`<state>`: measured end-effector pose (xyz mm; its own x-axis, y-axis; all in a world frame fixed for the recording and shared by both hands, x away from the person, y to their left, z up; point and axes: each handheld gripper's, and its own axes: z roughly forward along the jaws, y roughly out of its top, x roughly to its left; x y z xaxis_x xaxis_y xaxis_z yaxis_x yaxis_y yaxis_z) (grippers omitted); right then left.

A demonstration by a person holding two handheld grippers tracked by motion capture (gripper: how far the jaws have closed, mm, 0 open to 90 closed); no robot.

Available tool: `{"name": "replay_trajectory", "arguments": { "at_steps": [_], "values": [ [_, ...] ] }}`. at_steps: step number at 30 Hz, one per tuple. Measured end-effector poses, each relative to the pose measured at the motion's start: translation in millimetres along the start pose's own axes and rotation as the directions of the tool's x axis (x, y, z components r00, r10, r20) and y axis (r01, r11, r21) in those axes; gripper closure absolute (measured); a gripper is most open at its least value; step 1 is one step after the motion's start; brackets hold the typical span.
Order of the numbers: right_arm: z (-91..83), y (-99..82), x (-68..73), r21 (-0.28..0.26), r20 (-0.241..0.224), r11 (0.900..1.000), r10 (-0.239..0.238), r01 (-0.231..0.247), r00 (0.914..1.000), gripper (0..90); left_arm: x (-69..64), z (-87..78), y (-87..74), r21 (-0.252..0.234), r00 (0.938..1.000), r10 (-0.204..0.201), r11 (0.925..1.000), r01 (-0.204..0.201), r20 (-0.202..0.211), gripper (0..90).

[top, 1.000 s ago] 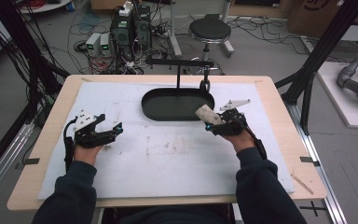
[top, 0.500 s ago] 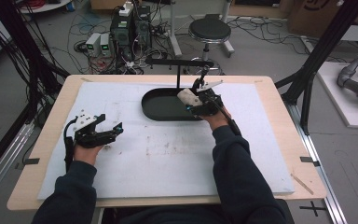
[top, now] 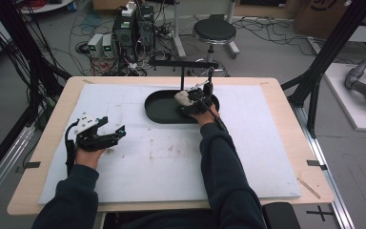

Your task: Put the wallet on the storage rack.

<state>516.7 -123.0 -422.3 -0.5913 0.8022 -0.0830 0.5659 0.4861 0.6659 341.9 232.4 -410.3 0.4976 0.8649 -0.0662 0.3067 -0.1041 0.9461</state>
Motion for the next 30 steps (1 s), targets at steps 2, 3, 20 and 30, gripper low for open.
{"name": "replay_trajectory", "arguments": {
  "at_steps": [2,3,20,30],
  "values": [
    [4.1,-2.0,0.2,0.011,0.002,0.9999,0.001,-0.001,1.0,34.2,0.1,0.2,-0.1,0.0,1.0,-0.001,1.0,0.001,0.003,19.9],
    [4.1,-2.6,0.1,0.024,-0.016,0.9997,0.0,0.001,0.9999,34.1,0.0,0.3,-0.3,-0.002,1.0,-0.006,1.0,0.006,0.007,19.9],
    [-88.3,-23.9,-43.4,-0.125,-0.117,0.9921,-0.019,0.004,0.993,29.7,-1.4,0.6,-0.2,-0.006,0.9999,-0.003,1.0,0.003,0.015,19.9],
    [-142.7,-58.1,-56.6,-0.191,-0.081,0.9808,-0.055,0.038,0.9953,21.7,0.2,0.1,-0.1,-0.012,0.9998,-0.007,0.9999,0.007,0.017,19.9]
  ]
}}
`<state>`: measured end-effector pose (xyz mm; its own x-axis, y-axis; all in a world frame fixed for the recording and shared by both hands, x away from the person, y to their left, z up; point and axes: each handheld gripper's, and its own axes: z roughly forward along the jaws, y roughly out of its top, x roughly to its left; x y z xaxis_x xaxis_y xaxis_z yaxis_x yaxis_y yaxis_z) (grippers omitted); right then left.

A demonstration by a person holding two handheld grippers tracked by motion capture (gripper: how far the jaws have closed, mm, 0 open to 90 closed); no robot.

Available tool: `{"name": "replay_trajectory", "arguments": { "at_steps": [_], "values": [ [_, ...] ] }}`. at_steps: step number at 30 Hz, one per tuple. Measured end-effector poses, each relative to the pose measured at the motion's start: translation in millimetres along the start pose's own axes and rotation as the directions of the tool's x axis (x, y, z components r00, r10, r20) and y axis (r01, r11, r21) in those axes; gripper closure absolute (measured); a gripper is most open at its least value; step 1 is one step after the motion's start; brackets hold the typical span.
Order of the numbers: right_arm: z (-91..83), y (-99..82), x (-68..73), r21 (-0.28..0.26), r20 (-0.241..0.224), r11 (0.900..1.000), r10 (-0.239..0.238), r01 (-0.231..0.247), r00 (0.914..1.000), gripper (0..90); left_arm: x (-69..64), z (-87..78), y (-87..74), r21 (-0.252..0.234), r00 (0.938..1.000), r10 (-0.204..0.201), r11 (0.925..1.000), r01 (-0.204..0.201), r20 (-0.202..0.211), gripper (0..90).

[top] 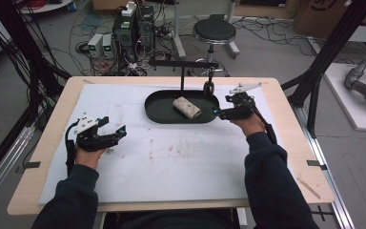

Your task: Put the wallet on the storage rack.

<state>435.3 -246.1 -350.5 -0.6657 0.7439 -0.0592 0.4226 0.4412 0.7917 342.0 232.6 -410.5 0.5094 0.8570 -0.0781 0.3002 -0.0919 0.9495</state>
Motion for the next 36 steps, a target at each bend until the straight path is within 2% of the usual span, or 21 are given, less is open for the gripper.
{"name": "replay_trajectory", "arguments": {
  "at_steps": [2,4,12,21,26,36],
  "values": [
    [-11.6,-11.7,-2.4,-0.02,0.014,0.9998,-0.002,0.002,0.9999,21.4,-0.3,-0.5,0.3,-0.005,1.0,-0.004,1.0,0.004,-0.002,19.9],
    [-19.8,-23.2,-4.0,-0.022,0.031,0.9995,0.022,-0.021,0.9993,20.9,-0.3,-0.9,0.4,-0.009,1.0,-0.002,1.0,0.002,-0.005,19.9],
    [-43.5,-66.1,-3.3,-0.068,0.059,0.9952,0.074,-0.07,0.9956,20.8,-1.4,-1.4,0.9,-0.008,1.0,0.005,1.0,-0.005,-0.006,19.9],
    [-57.0,-96.5,4.4,-0.079,0.091,0.9948,0.073,-0.065,0.9932,20.8,-3.1,-2.2,1.5,-0.018,0.9999,0.002,0.9998,-0.002,-0.015,19.9],
    [-64.9,-103.6,2.8,-0.095,0.114,0.993,0.082,-0.071,0.9901,20.8,-3.9,-1.4,1.8,-0.022,0.9998,0.005,0.9997,-0.005,-0.018,19.9],
    [-71.9,-105.6,10.9,-0.112,0.108,0.9927,0.057,-0.045,0.9925,20.8,-1.8,-6.9,2.6,-0.035,0.9997,0.004,0.9994,-0.005,-0.025,19.9]
  ]
}}
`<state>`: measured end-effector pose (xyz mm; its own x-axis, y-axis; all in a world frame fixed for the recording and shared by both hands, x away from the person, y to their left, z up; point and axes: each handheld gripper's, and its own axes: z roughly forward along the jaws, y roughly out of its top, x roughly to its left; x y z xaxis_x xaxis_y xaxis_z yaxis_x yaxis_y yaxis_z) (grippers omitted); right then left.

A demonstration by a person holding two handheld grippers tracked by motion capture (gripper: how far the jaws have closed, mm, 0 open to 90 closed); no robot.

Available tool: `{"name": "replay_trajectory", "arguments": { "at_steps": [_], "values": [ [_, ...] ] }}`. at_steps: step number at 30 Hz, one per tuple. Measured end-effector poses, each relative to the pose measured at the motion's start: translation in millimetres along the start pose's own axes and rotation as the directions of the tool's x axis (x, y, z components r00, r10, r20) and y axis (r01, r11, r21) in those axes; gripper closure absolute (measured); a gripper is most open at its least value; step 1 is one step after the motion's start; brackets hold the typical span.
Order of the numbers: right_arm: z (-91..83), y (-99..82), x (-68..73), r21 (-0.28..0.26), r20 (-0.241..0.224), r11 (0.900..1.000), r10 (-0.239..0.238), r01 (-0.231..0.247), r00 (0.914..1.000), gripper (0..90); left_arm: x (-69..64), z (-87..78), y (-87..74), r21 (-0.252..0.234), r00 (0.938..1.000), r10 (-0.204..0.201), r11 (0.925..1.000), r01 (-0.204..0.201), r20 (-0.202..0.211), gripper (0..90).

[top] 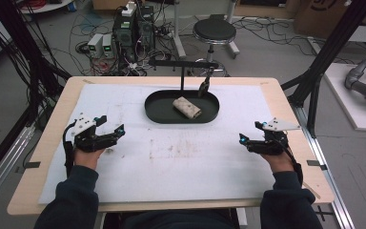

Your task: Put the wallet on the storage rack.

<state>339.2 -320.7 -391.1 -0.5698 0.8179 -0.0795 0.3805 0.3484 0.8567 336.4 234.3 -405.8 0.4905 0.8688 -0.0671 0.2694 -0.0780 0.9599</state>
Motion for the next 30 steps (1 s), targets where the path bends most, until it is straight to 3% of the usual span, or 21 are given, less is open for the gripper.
{"name": "replay_trajectory", "arguments": {
  "at_steps": [13,30],
  "values": [
    [-2.8,-0.1,0.1,-0.004,0.037,1.0,0.009,-0.009,0.9993,20.8,4.5,-5.5,-1.1,-0.024,0.9998,-0.02,0.9995,0.02,0.001,19.9],
    [-1.7,-4.2,-4.5,0.008,0.055,0.9999,0.01,-0.011,0.9984,20.8,3.2,-5.4,-1.4,-0.024,0.9999,-0.008,0.9997,0.009,0.005,19.9]
  ]
}}
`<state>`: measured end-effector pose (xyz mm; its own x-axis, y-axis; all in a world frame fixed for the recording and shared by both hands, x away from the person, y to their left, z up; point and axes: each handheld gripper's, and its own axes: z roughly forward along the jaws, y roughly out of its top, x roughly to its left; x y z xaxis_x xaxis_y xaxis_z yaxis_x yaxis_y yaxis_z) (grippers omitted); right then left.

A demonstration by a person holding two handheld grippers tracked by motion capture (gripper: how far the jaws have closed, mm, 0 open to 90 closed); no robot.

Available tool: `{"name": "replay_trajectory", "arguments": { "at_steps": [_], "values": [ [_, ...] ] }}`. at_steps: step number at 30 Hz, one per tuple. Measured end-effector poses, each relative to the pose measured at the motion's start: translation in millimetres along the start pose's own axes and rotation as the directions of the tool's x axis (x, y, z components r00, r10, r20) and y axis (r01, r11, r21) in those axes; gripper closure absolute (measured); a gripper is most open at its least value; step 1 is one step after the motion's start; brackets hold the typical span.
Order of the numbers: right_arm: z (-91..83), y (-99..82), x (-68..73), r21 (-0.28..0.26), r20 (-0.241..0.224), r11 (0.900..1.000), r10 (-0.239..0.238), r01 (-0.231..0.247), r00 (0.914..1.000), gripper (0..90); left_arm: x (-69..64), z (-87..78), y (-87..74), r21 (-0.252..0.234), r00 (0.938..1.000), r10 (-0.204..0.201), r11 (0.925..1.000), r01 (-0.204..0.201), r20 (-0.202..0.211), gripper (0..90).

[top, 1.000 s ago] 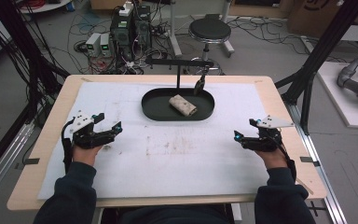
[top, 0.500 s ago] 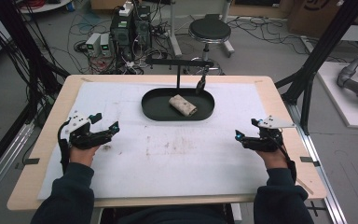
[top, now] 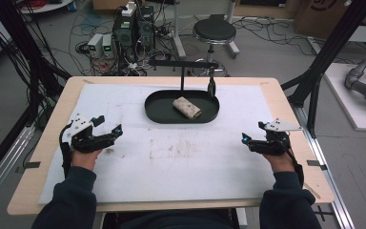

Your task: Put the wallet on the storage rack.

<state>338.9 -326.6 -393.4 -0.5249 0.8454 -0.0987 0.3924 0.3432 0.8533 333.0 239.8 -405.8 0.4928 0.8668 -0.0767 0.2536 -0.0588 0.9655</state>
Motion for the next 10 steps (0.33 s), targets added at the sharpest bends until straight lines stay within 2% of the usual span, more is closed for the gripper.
{"name": "replay_trajectory", "arguments": {
  "at_steps": [10],
  "values": [
    [2.1,0.0,-1.1,0.003,-0.002,1.0,-0.004,0.004,1.0,20.8,0.1,0.7,-0.4,0.001,1.0,-0.005,1.0,0.005,-0.007,19.9]
  ]
}}
